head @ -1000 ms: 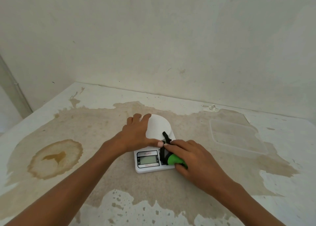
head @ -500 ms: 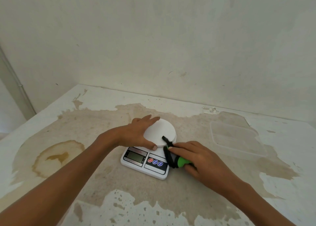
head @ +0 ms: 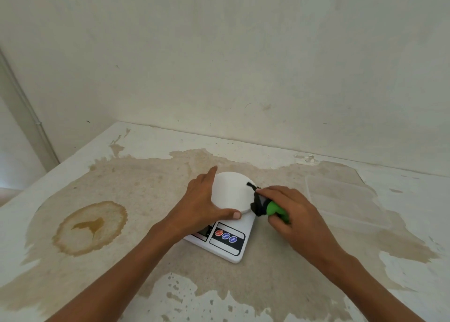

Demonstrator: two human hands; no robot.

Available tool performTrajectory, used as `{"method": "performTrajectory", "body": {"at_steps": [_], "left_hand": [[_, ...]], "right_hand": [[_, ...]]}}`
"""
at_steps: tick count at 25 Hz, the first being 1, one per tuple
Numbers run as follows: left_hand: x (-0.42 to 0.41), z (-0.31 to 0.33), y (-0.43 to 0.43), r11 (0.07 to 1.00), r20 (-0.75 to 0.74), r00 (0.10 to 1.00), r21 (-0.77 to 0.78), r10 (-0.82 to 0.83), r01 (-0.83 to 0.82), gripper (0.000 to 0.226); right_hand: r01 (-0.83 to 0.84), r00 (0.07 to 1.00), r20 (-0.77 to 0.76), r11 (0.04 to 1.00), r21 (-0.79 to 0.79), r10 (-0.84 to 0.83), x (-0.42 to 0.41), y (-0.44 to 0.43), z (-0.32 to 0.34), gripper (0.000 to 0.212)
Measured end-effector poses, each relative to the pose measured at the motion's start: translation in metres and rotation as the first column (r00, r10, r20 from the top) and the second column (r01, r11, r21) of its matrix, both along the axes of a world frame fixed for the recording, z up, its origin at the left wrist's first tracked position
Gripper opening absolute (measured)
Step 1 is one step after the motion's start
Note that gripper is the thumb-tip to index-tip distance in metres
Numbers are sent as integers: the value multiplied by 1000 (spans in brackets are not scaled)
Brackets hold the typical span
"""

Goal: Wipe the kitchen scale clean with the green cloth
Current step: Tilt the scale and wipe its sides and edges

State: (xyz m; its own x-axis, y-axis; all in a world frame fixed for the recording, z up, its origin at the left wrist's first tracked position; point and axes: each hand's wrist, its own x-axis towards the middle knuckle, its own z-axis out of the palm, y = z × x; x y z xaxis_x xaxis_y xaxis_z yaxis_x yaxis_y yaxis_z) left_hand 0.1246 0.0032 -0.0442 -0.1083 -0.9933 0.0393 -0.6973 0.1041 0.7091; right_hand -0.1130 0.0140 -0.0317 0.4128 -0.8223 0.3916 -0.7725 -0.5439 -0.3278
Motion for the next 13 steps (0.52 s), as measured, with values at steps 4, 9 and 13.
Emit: {"method": "performTrajectory", "body": {"at_steps": [4,9,13], "left_hand": [[2,-9,4,1000,-91,996,-6,-1,1,137],[7,-11,4,1000,-143,990,-14,-11,9,137],[5,-11,5,1000,-166,986,-3,-16,16,135]], "right_hand": [[-165,971,-174,986,9,164,18,-2,1,53],[43,985,-170,999,14,-40,34,-30,17,51],[-96,980,-167,991,94,111,51,-28,20,44]]}}
